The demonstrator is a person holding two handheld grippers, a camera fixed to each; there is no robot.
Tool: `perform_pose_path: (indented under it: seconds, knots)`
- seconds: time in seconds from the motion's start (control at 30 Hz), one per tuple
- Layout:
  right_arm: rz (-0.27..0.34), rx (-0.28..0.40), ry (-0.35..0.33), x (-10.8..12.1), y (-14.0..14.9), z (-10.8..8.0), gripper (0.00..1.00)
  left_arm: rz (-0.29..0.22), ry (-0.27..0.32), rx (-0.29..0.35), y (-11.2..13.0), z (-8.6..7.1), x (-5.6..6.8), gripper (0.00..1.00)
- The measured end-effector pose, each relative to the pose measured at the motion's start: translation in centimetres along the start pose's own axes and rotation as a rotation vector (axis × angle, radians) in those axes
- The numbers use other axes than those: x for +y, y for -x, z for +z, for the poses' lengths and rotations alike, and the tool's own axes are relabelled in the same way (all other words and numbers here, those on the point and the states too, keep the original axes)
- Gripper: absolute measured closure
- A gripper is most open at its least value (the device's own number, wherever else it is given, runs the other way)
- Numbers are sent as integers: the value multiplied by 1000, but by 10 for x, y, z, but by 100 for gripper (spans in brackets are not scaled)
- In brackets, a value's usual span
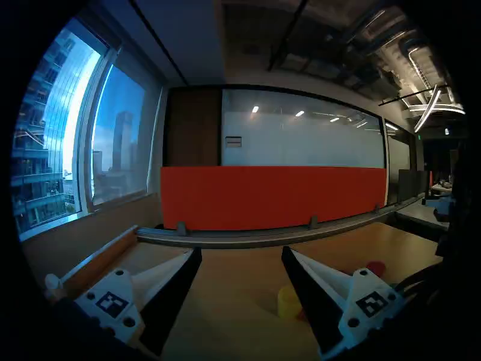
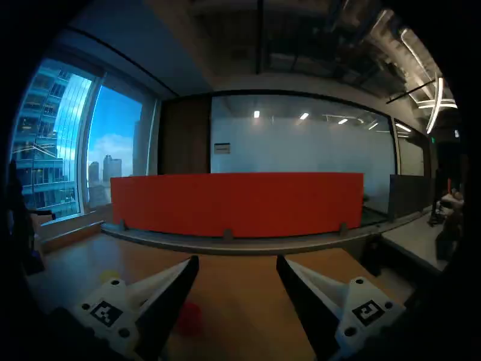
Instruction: Pour water
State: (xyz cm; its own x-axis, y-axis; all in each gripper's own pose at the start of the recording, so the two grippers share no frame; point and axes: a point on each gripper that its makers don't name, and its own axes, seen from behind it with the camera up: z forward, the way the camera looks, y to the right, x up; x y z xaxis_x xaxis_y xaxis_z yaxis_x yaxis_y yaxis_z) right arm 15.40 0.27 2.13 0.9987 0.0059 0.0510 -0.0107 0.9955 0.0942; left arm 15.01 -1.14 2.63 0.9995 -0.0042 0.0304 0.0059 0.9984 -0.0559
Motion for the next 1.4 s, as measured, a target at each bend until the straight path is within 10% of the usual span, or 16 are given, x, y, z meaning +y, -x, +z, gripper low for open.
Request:
perform_pose_path:
  seconds: [0.6, 1.4]
  knots:
    - [-5, -3, -119, -22, -39, 0, 0, 8, 136, 3, -52, 2, 21, 1]
    - [20, 1, -482, -92, -65, -21, 0, 47, 516, -25, -50, -8, 108, 1]
